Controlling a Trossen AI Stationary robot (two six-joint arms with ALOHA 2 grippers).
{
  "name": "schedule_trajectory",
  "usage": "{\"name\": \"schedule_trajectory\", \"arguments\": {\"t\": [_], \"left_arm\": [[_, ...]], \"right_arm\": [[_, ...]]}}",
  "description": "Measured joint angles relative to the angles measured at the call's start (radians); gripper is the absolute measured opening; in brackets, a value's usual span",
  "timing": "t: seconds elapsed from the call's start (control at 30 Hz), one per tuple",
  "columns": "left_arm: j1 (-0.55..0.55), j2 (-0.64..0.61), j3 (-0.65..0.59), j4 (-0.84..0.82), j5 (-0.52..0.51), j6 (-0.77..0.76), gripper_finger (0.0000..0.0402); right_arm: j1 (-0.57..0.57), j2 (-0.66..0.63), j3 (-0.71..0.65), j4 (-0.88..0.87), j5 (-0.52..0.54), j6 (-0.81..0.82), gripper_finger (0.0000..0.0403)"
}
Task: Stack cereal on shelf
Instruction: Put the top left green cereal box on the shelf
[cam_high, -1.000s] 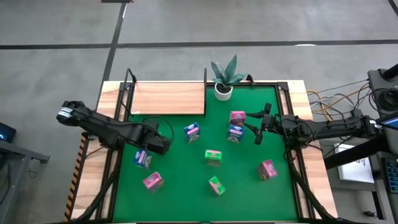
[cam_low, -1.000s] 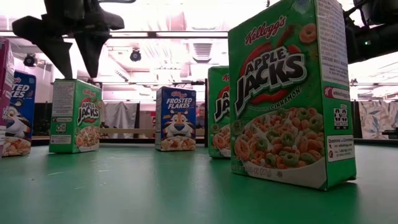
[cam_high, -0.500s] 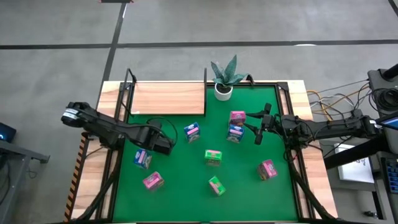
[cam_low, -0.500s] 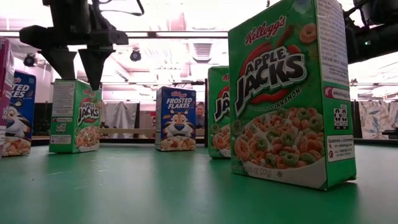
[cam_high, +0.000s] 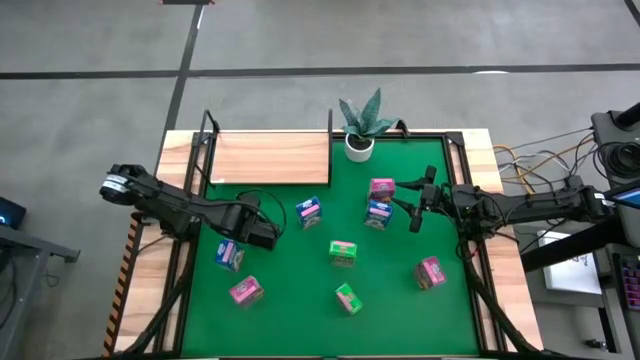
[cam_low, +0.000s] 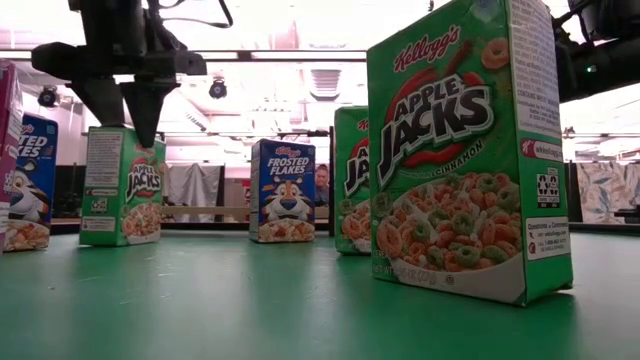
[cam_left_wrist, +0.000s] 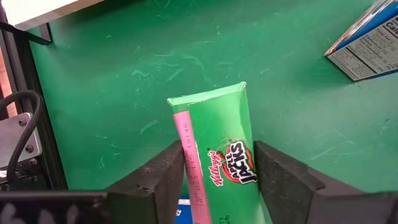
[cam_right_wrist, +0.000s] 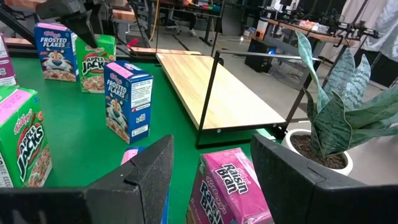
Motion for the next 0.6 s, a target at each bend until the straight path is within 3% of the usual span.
{"name": "schedule_trajectory", "arguments": {"t": [0.33,0.5,0.6], "left_arm": [[0.000,0.000,0.006,-0.001,-0.024,0.056,0.0155],[0.000,0.000,0.073,-0.011,-0.066,0.227,0.0155],[0.002,0.000,0.142,-0.011,-0.118,0.407,0.0155]], "right_arm": [[0.000,0.000,0.000,0.000,0.000,-0.001,0.0206],[0.000,0.000,0.000,0.003,0.000,-0.007,0.0206],[0.000,0.000,0.000,0.003,0.000,-0.005,0.0206]]}}
